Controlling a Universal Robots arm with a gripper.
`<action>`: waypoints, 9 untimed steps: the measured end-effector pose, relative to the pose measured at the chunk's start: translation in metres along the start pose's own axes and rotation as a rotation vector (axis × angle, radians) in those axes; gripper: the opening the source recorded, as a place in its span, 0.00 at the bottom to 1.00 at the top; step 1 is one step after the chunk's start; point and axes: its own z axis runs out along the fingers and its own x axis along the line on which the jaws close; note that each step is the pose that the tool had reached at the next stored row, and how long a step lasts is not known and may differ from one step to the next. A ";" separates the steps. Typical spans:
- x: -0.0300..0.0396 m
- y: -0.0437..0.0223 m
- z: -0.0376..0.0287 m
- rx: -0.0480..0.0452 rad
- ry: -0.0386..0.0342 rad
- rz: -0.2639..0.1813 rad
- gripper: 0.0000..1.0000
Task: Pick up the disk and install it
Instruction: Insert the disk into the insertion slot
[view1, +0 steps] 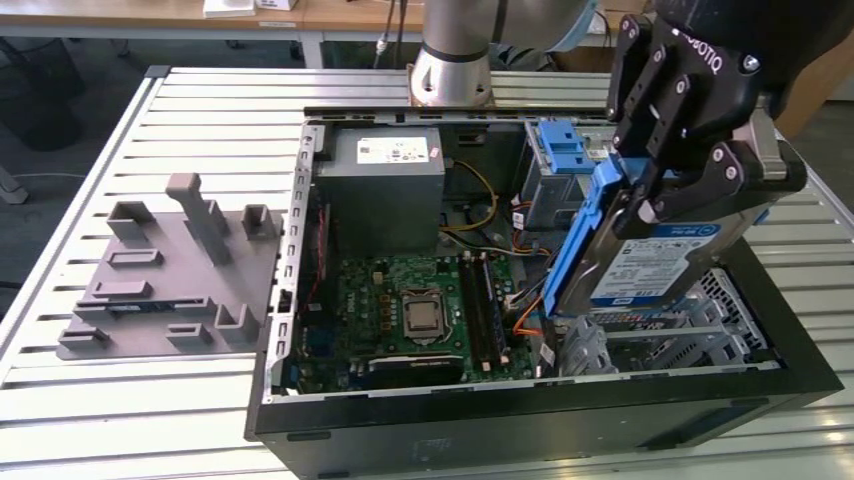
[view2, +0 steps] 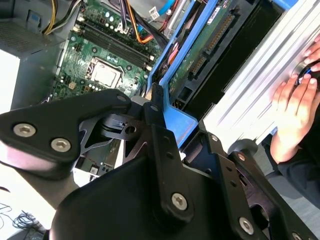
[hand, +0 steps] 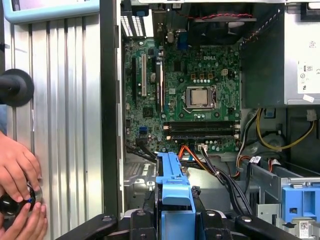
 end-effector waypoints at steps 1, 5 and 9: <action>0.0000 -0.0018 0.0002 0.0000 0.0000 0.000 0.36; -0.0002 -0.0083 0.0008 0.0000 0.0000 0.000 0.36; -0.0004 -0.0142 0.0012 0.0000 -0.0001 0.000 0.36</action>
